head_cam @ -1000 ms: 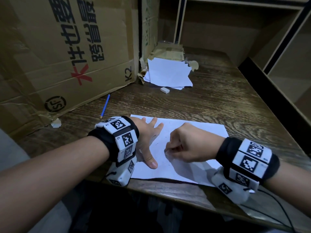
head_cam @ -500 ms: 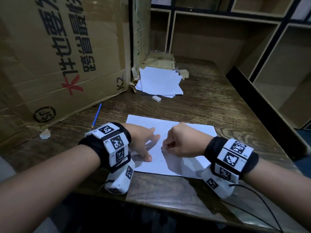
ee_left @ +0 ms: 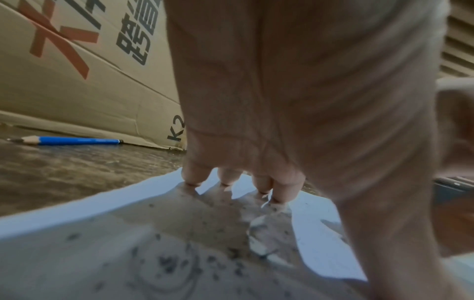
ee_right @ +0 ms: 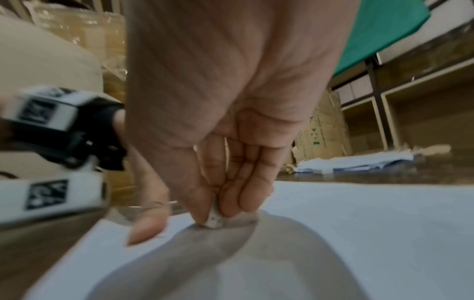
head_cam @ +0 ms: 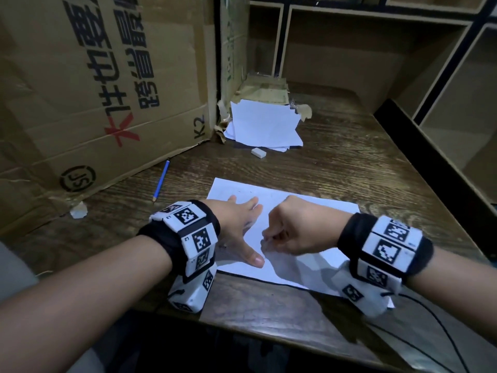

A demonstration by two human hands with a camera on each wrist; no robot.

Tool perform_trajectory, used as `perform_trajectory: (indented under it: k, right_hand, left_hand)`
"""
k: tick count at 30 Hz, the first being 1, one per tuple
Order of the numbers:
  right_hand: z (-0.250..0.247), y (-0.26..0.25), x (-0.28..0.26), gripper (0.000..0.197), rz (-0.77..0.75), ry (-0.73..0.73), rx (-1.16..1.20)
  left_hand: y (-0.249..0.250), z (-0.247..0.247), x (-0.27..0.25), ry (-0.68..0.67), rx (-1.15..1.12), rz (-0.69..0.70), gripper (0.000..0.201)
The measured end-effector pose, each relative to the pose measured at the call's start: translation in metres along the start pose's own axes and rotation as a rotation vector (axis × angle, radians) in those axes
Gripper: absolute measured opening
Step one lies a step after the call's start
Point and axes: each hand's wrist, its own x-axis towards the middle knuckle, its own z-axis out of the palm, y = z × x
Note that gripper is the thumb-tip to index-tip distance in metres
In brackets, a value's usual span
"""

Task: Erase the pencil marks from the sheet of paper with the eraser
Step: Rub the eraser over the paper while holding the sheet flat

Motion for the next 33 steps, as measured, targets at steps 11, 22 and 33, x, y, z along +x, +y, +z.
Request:
perform_trajectory:
  k: [11,22,33]
  right_hand:
    - [0.004,-0.01,-0.003,0.036,-0.063,0.015,0.003]
    - [0.007,-0.015,0.002,0.025,-0.104,-0.009,0.065]
    - [0.003,-0.007,0.006,0.034,-0.063,0.112,0.031]
  left_hand:
    - [-0.004,0.001,0.007,-0.012,0.006,-0.025,0.136]
    - [-0.005,0.006,0.008,0.001,0.001,-0.023,0.142]
    - [-0.012,0.003,-0.003,0.043,-0.019,0.06,0.134]
